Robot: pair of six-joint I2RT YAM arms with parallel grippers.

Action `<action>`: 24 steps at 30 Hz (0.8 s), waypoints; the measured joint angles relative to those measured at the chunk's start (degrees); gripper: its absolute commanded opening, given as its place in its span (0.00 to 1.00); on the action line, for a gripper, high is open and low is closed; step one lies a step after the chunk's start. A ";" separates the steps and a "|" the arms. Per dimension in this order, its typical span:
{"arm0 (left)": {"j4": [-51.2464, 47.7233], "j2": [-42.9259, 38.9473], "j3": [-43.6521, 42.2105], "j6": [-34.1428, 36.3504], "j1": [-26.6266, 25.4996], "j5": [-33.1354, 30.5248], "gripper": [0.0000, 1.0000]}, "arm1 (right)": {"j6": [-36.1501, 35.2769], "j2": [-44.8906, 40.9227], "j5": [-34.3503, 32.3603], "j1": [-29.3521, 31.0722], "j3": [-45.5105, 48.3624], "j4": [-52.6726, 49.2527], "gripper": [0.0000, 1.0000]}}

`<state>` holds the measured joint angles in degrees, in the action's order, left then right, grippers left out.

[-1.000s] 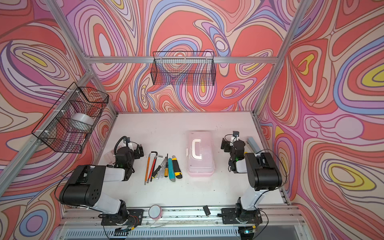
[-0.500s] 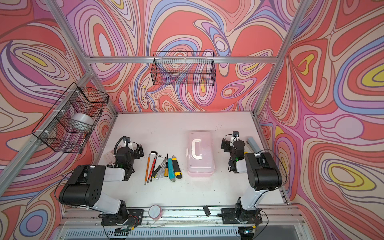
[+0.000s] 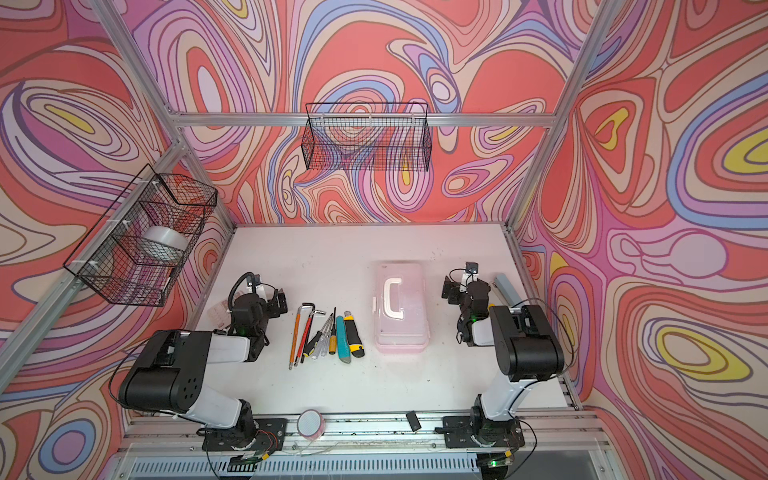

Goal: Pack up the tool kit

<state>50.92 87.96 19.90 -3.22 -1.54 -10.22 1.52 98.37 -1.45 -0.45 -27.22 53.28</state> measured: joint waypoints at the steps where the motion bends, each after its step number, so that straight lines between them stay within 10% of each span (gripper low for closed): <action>1: 0.00 0.00 0.00 0.02 0.00 0.00 1.00 | 0.00 0.00 0.02 0.00 0.00 0.00 0.98; 11: -3.82 -3.32 0.09 0.70 -0.70 0.22 1.00 | -0.04 -0.39 -1.70 0.52 0.00 -0.52 0.98; 24: -34.75 -24.17 12.76 -11.65 -3.10 -3.52 1.00 | 6.40 -14.38 -22.99 12.33 -18.91 -34.40 0.98</action>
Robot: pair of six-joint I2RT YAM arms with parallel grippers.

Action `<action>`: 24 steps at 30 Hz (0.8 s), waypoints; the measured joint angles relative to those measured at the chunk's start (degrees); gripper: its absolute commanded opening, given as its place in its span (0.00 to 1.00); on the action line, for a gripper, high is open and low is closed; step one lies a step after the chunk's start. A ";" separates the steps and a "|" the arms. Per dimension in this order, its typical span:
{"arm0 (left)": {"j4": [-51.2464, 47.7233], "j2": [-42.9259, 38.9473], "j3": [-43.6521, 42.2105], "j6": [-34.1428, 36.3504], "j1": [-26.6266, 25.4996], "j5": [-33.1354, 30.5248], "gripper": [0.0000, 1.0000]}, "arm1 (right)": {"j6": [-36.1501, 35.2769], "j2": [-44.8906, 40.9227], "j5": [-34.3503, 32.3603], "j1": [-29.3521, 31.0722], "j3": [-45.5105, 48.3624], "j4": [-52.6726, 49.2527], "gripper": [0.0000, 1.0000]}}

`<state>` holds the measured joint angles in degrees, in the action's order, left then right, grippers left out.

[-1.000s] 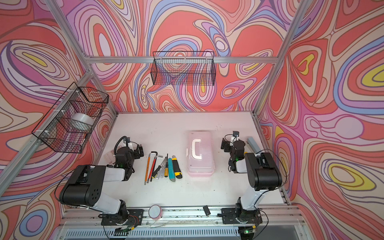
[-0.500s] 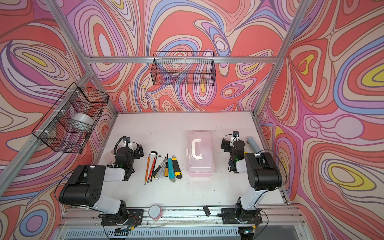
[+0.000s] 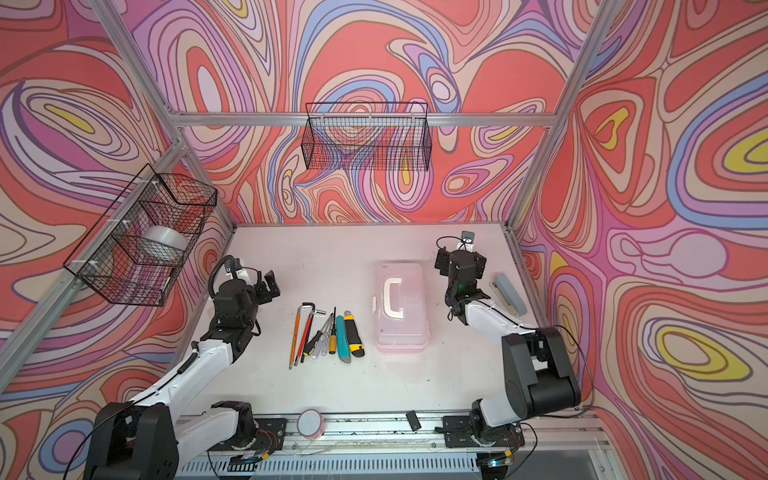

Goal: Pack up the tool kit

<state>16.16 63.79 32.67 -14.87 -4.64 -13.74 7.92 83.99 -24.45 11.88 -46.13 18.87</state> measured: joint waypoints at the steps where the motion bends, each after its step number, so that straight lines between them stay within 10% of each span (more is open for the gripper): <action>1: -2.05 -0.02 1.53 -0.39 -1.01 -0.20 1.00 | 0.70 -0.70 -0.28 0.87 -0.42 -2.32 0.97; 12: -13.07 0.17 5.51 -13.55 -10.88 18.84 1.00 | 15.17 -14.25 18.60 7.13 -8.59 -30.14 0.79; 24: -14.38 2.54 7.34 -17.99 -19.19 29.38 0.99 | 25.83 -9.29 37.62 13.94 -14.03 -41.16 0.57</action>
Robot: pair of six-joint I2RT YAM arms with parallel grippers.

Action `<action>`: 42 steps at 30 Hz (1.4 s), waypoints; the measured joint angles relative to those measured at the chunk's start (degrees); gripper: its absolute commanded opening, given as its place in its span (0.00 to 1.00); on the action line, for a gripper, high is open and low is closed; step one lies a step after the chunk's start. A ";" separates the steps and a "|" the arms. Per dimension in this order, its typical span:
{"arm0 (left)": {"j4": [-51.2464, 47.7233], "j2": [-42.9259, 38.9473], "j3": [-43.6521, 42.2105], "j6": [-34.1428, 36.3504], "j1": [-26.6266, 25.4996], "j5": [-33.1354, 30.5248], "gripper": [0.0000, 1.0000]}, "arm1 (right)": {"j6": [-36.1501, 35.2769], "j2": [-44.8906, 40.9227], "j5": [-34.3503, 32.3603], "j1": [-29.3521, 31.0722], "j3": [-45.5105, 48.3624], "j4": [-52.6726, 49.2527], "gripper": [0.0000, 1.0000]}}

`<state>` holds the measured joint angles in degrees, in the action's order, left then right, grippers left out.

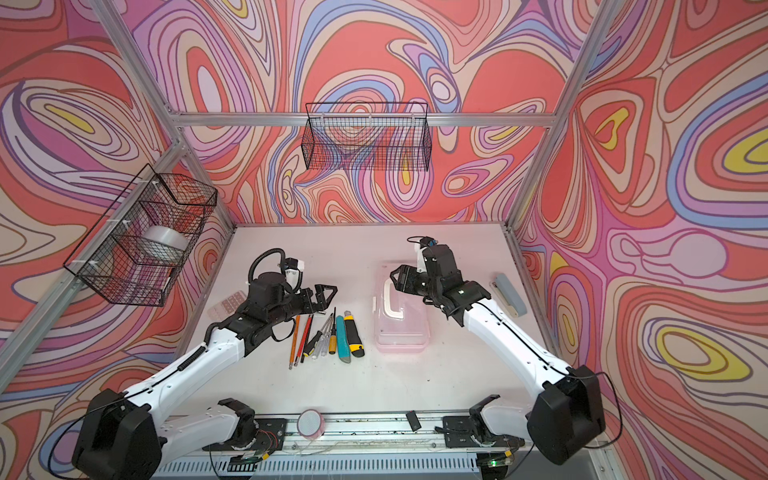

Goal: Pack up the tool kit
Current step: 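Grasp the pink box's white handle with right gripper while left reaches to latch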

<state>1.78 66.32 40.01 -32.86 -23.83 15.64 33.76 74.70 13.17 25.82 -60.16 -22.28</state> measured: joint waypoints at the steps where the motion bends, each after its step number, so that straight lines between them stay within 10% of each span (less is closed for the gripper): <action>1: 0.13 0.33 0.00 -0.04 -0.52 0.26 0.99 | 0.31 0.63 0.94 0.26 0.00 -0.50 0.56; 32: 6.86 13.88 2.23 -0.81 -5.38 3.02 0.98 | 1.03 10.12 13.44 1.14 1.64 1.18 0.59; 42: 10.01 20.92 4.31 -1.18 -6.14 4.26 0.98 | 4.00 9.75 29.77 -6.58 9.79 16.96 0.58</action>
<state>11.79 87.24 44.31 -34.04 -29.98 19.90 37.76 84.44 42.94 19.25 -50.37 -5.32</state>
